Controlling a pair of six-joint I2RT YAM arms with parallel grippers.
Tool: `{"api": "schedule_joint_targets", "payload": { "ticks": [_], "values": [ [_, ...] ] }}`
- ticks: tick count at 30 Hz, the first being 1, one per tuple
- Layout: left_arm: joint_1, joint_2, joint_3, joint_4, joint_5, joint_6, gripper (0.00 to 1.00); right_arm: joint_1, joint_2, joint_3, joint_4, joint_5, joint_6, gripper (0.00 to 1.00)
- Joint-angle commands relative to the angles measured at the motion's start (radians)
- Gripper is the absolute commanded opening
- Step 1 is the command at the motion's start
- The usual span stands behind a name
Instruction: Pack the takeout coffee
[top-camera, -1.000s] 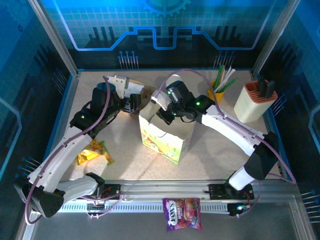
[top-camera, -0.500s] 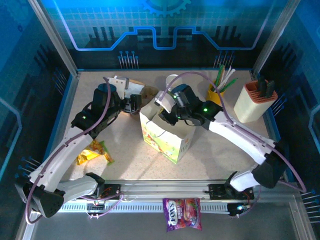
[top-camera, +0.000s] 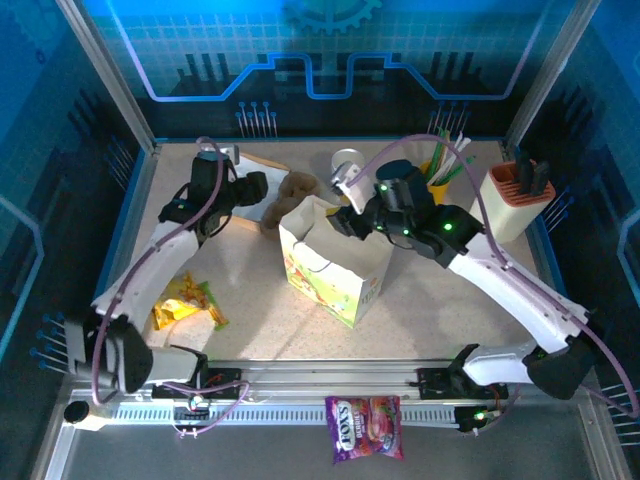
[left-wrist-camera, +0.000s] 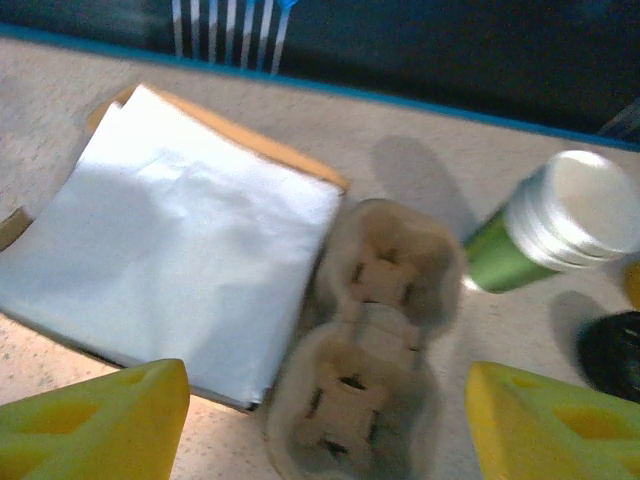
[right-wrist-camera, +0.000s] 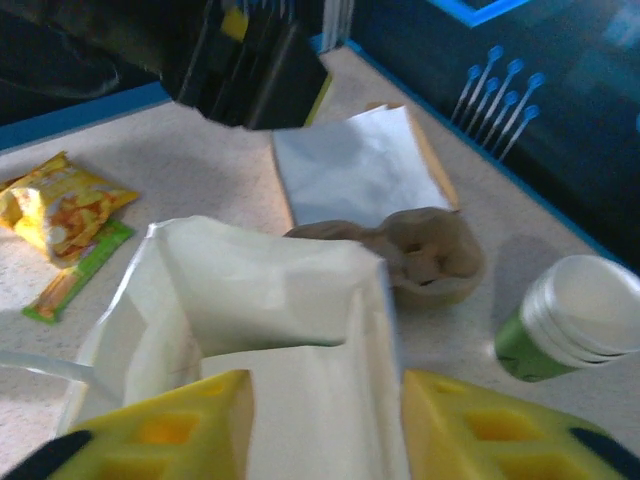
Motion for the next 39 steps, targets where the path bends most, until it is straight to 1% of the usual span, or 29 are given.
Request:
{"api": "schedule_joint_targets", "payload": {
  "ticks": [1, 6, 9, 12, 17, 26, 30, 35, 39],
  "values": [
    [0.060, 0.106, 0.059, -0.001, 0.033, -0.029, 0.74, -0.067, -0.096, -0.018, -0.001, 0.056, 0.058, 0.52],
    [0.139, 0.297, 0.178, -0.065, 0.056, -0.013, 0.77, -0.185, -0.183, -0.066, -0.045, 0.103, 0.099, 0.63],
    [0.149, 0.449, 0.321, -0.194, 0.019, 0.053, 0.80, -0.252, -0.223, -0.103, -0.066, 0.079, 0.114, 0.69],
    [0.148, 0.578, 0.437, -0.308, 0.000, 0.123, 0.83, -0.294, -0.250, -0.132, -0.082, 0.054, 0.124, 0.72],
    [0.142, 0.719, 0.593, -0.466, -0.014, 0.213, 0.86, -0.332, -0.273, -0.163, -0.102, 0.039, 0.124, 0.73],
    [0.103, 0.852, 0.707, -0.582, -0.017, 0.282, 0.89, -0.345, -0.223, -0.177, -0.082, -0.027, 0.151, 0.72],
    [0.091, 0.906, 0.759, -0.631, -0.037, 0.299, 0.90, -0.346, -0.210, -0.180, -0.085, -0.042, 0.157, 0.71],
    [0.093, 0.932, 0.778, -0.642, -0.040, 0.292, 0.84, -0.346, -0.217, -0.198, -0.086, -0.030, 0.156, 0.71],
    [0.097, 0.938, 0.788, -0.643, -0.013, 0.286, 0.75, -0.346, -0.217, -0.200, -0.091, -0.034, 0.157, 0.71]
  ]
}}
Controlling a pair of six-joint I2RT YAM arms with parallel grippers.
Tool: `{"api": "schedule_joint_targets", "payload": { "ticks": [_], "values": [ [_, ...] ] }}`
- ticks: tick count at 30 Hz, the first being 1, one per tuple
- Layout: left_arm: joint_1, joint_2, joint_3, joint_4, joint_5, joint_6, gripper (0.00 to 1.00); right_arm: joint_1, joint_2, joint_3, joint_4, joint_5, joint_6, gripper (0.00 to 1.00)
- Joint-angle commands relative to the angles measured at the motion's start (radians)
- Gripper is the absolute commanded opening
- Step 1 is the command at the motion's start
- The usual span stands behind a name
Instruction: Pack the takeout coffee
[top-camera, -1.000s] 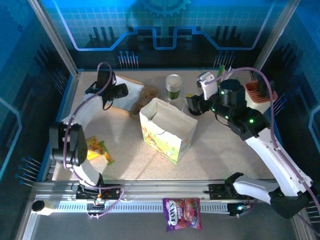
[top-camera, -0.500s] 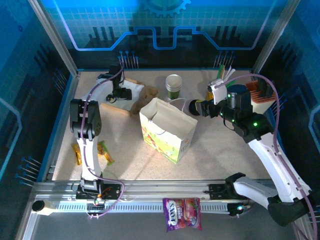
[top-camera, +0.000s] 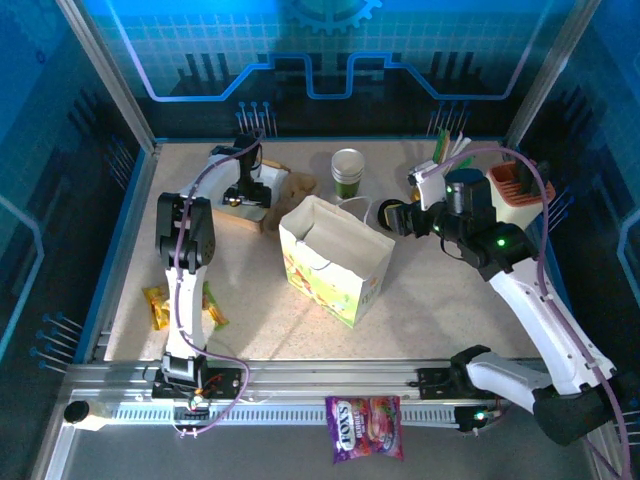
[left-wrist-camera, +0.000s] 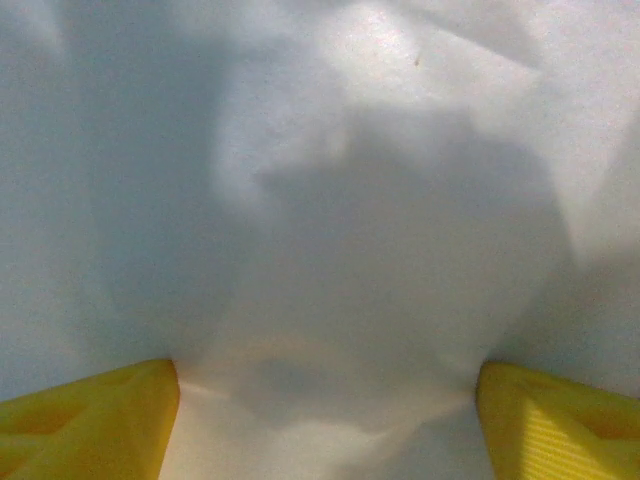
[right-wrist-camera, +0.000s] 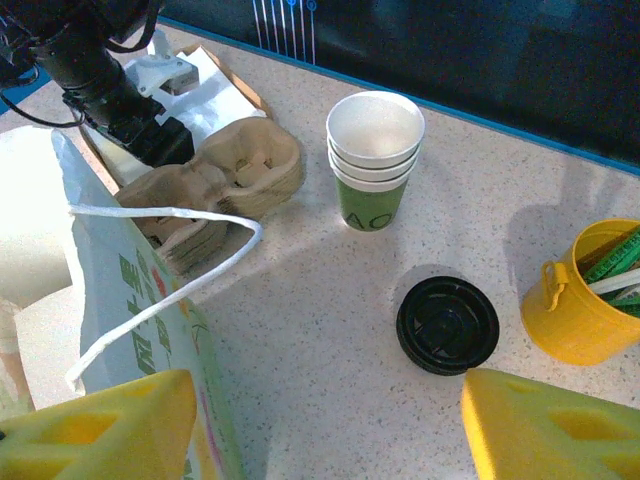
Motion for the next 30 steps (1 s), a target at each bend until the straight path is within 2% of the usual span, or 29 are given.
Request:
{"api": "schedule_joint_targets", "payload": {
  "ticks": [1, 7, 18, 30],
  "values": [
    [0.008, 0.027, 0.029, -0.054, 0.019, 0.009, 0.72, -0.011, -0.008, -0.012, 0.002, -0.016, 0.015, 0.71],
    [0.019, 0.035, 0.043, -0.071, 0.034, 0.013, 0.56, -0.012, -0.015, -0.016, -0.006, -0.016, 0.016, 0.71],
    [0.028, 0.022, 0.074, -0.079, 0.056, 0.005, 0.50, -0.011, -0.015, -0.022, -0.012, -0.030, 0.023, 0.71],
    [0.039, 0.025, 0.090, -0.093, 0.070, 0.008, 0.37, -0.012, -0.013, -0.030, -0.015, -0.034, 0.025, 0.72]
  ]
}}
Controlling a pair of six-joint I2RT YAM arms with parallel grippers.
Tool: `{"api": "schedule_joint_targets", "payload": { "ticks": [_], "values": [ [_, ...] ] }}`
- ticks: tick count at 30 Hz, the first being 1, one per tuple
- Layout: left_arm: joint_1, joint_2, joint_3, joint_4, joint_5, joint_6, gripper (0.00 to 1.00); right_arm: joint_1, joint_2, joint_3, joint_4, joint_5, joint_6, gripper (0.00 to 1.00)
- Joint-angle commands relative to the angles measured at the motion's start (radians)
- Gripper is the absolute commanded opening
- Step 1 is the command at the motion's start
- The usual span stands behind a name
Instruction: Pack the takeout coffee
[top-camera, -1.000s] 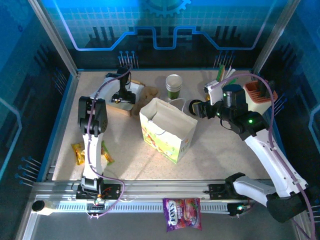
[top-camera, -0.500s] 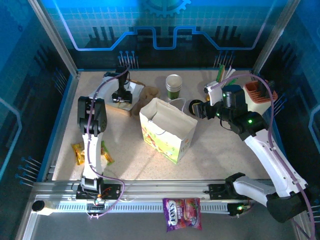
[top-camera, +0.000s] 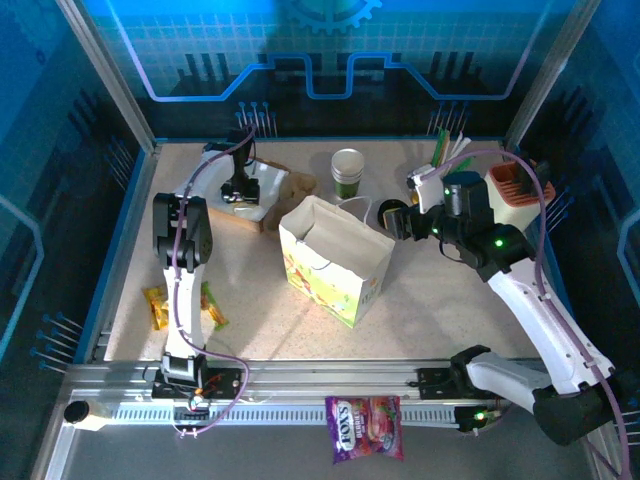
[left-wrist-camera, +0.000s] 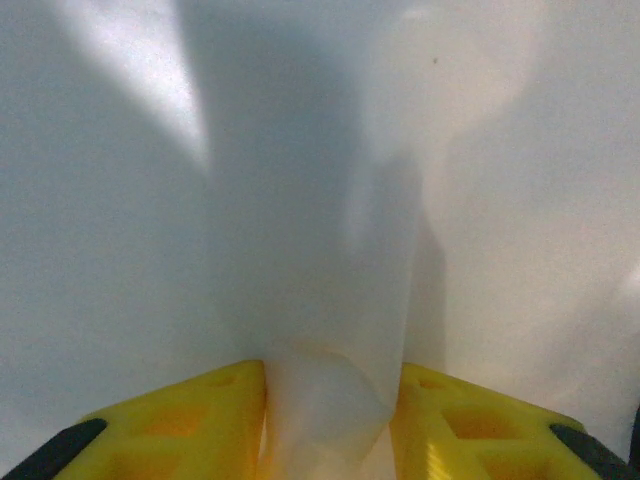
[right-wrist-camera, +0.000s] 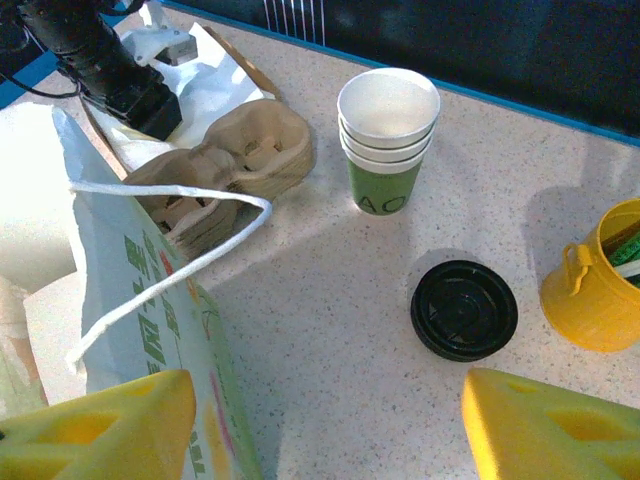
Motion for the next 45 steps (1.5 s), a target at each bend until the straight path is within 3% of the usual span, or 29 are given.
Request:
{"api": "schedule_joint_targets", "payload": {
  "ticks": [1, 14, 24, 37, 45],
  "values": [
    [0.007, 0.016, 0.040, -0.037, 0.024, 0.010, 0.36, -0.011, -0.010, -0.007, -0.005, -0.014, 0.012, 0.72],
    [0.012, -0.002, 0.070, -0.046, 0.004, 0.014, 0.24, -0.012, -0.001, -0.009, -0.005, -0.020, 0.012, 0.72],
    [0.011, -0.066, 0.062, -0.034, -0.023, 0.011, 0.20, -0.012, 0.003, -0.012, -0.008, -0.023, 0.008, 0.72],
    [0.012, -0.241, -0.012, 0.046, -0.068, -0.008, 0.12, -0.012, -0.003, -0.007, -0.009, -0.027, 0.007, 0.72],
    [-0.010, -0.458, -0.118, 0.147, -0.060, -0.019, 0.10, -0.012, -0.008, 0.011, 0.005, -0.051, 0.014, 0.72]
  ]
}}
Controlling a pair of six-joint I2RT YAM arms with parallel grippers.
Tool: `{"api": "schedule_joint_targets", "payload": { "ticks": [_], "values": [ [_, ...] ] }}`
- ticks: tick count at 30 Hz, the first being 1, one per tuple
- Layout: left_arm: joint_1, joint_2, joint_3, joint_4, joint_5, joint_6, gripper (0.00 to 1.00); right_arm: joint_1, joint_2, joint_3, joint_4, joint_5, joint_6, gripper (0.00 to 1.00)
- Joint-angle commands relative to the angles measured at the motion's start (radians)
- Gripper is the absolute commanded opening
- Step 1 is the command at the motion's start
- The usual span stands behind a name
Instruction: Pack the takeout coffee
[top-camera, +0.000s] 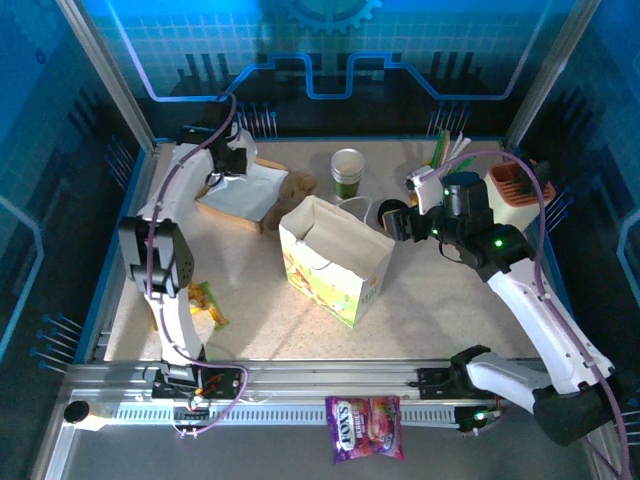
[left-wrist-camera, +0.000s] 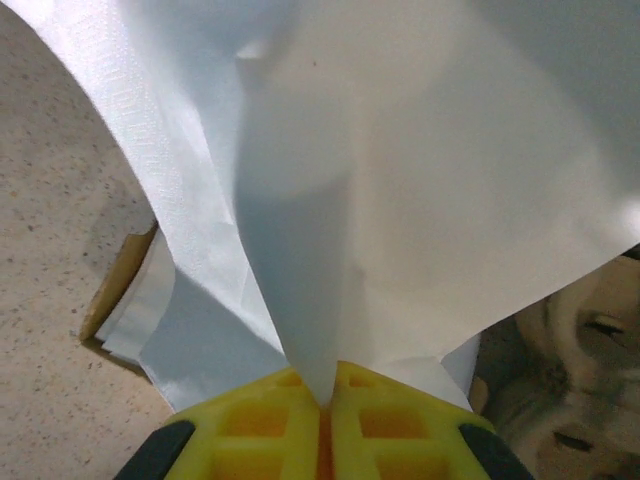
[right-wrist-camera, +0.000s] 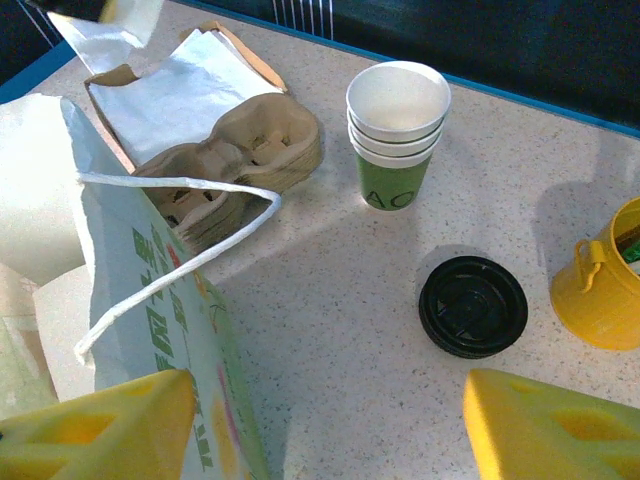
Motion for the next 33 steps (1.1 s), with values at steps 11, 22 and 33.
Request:
{"api": "schedule_joint_targets", "payload": {
  "ticks": [11, 22, 33],
  "values": [
    [-0.255, -0.477, -0.241, 0.266, -0.063, 0.278, 0.10, -0.013, 0.021, 0.075, 0.044, -0.087, 0.032, 0.73],
    [-0.595, -0.654, -0.363, 0.273, -0.147, 0.672, 0.12, -0.057, -0.010, 0.051, 0.046, -0.077, 0.032, 0.73],
    [-0.717, -0.646, -0.411, 0.211, -0.104, 0.778, 0.14, -0.089, -0.055, 0.020, 0.029, -0.084, 0.053, 0.73]
  ]
}}
